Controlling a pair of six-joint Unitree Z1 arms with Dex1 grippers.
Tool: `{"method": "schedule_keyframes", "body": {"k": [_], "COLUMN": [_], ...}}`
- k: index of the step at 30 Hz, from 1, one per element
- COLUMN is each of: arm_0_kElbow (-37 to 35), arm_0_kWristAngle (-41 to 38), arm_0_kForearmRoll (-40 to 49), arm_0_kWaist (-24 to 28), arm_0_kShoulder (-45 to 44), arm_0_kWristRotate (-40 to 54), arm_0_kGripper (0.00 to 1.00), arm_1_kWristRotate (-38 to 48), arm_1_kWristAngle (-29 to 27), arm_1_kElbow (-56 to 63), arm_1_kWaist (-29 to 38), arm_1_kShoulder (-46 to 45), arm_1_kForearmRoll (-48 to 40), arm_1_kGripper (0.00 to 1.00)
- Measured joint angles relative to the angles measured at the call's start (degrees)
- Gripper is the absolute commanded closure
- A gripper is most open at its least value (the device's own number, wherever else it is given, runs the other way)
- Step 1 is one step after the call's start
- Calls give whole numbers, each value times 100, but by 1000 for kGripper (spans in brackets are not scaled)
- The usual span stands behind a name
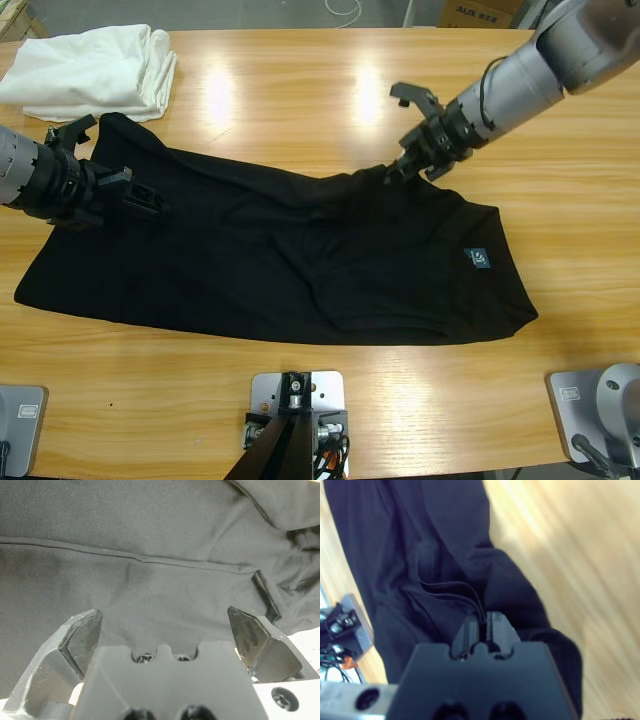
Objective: Fold clothes
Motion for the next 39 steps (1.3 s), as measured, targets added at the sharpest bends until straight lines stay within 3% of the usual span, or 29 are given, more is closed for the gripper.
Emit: {"method": "schedule_keyframes", "body": {"k": [6,7,8,10,11,13,35,39], "arm_0_kElbow": [7,7,7,7,7,17,32,33], "arm_0_kWristAngle": [0,0,-5,-20,-27,-50,-118,-162], "arm_0_kForearmRoll": [0,0,0,0,0,0,0,0], "arm_0_kWaist": [-21,-22,-22,-22,-22,-24,-70,-116], "arm_0_kShoulder": [0,0,0,0,0,0,0,1], "arm_0_kWristRotate": [0,0,0,0,0,0,-1,-6], "arm_0_kGripper": [18,18,18,18,18,20,23,21], "arm_1_kWristRotate": [139,142,142,142,142,142,118,118], "arm_1_kWristAngle": [-10,-10,-10,-10,-10,-53,-131,431], "arm_1_kElbow": [-445,-446,-446,-447,-447,-448,226,412], "arm_1_kWaist": [-51,-56,-57,-58,-58,-58,-58,-310], "arm_1_kShoulder": [-140,-140,-140,-139,-138,-124,-146,-683], "arm_1_kForearmRoll": [128,130,131,131,131,131,-153,-269], "arm_1_kGripper": [1000,934,614,388,299,248,273,275]}}
